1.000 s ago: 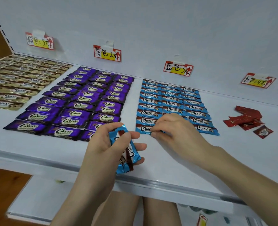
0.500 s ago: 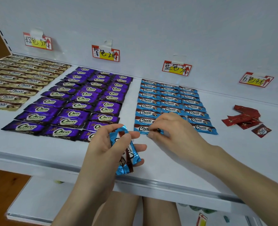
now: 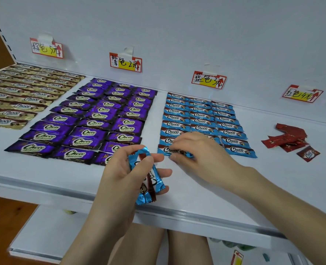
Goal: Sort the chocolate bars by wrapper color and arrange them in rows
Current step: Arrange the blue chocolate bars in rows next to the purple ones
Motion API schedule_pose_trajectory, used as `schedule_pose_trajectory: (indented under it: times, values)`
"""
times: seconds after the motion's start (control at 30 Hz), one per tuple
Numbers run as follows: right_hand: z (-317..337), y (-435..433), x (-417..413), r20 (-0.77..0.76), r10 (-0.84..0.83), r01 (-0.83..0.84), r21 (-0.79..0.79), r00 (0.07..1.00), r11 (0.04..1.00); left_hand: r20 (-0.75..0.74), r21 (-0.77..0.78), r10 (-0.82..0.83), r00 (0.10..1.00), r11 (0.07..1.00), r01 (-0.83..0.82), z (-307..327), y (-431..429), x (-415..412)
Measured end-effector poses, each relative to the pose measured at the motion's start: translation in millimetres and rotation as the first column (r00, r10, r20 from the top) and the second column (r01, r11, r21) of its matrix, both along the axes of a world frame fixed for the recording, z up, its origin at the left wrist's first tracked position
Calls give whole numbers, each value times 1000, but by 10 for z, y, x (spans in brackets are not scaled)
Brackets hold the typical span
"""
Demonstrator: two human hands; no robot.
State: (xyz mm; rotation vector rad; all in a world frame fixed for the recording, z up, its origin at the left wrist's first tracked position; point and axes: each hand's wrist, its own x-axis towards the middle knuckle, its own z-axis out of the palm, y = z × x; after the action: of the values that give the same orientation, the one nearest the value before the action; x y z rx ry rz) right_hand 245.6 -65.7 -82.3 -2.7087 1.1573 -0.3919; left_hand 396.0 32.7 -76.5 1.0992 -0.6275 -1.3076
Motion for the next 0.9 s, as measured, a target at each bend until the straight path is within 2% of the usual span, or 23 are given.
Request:
schedule_pose_trajectory:
  times: [0.3,0.67,0.77,0.83,0.9]
  values:
    - [-30,50,-74,53,20,-16,-75,998,997,-13,4,6,1000,1000,-6,-4,-12,-19]
    - [-15,60,-98,94,36,-31,-55,995,998,-24,-8,30,999,1000,-30,-4,-36,-68]
    - [33,97,-130,282,11,-1,-37,959,999,-79,-31,64,995,997,-66,17,-61,-105]
    - [125,192,-157,467,-76,30,105,881,994,-143,-72,82,986,993,-93,44,-95,-153]
    - [221,311,-161,581,-168,10,265,796,964,-214,-122,79,974,987,-107,83,-125,-218]
